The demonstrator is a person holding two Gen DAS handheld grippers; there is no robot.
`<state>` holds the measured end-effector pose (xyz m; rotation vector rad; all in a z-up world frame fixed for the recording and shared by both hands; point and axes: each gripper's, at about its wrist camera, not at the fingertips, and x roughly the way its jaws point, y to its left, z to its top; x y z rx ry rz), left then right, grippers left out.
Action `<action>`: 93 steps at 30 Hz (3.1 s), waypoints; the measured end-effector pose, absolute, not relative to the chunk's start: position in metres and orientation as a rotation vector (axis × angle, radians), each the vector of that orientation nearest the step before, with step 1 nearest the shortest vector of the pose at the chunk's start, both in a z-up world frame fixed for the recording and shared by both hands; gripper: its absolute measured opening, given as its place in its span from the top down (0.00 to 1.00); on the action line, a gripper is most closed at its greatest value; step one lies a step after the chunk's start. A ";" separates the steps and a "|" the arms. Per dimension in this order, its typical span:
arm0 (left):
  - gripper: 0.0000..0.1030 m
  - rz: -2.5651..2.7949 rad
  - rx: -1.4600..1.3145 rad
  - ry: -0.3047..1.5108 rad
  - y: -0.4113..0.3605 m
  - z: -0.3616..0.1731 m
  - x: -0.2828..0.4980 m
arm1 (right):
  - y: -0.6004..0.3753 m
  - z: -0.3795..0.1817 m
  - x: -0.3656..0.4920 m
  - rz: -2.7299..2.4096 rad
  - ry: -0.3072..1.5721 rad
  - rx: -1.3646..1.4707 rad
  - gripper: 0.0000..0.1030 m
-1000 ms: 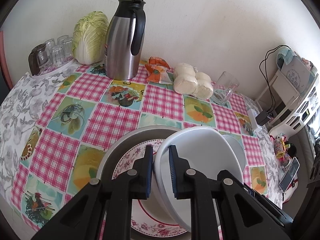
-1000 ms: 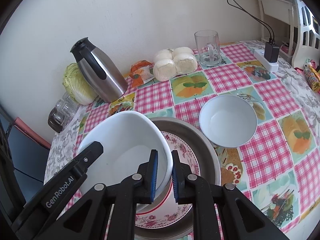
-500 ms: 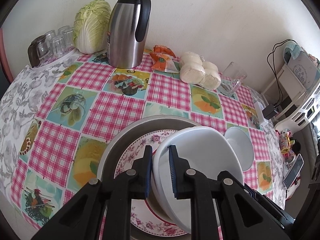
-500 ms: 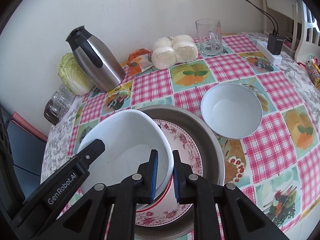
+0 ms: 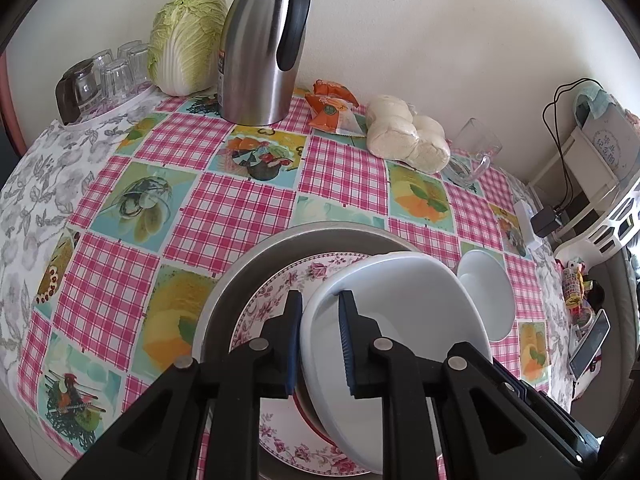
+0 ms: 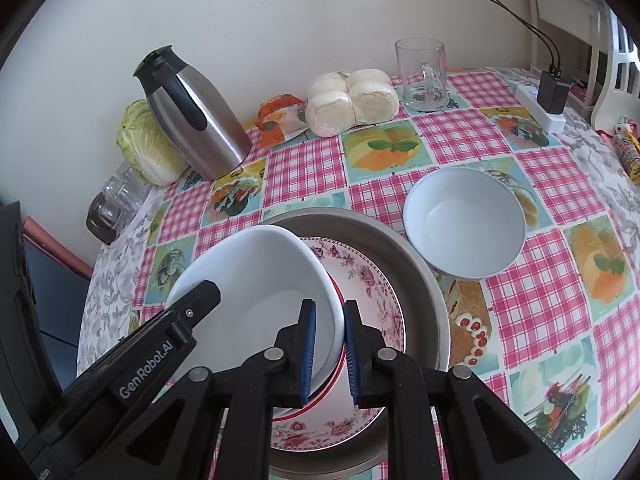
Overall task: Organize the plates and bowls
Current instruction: 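Lower the square bowl into the basin onto the red-rimmed bowl, then open both grippers and withdraw them from the square bowl, then move both grippers to the round white bowl on the tablecloth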
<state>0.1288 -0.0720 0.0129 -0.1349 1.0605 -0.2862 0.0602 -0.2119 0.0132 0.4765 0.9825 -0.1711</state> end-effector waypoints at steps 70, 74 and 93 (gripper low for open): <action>0.03 0.064 -0.107 0.899 0.000 0.058 0.120 | -0.233 0.047 0.042 -0.172 0.853 0.460 0.00; 0.03 0.055 -0.104 0.877 -0.010 0.064 0.116 | -0.240 0.049 0.039 -0.173 0.838 0.462 0.00; 0.03 -0.243 -0.039 0.799 -0.132 0.090 0.101 | -0.338 0.053 0.001 -0.293 0.750 0.578 0.00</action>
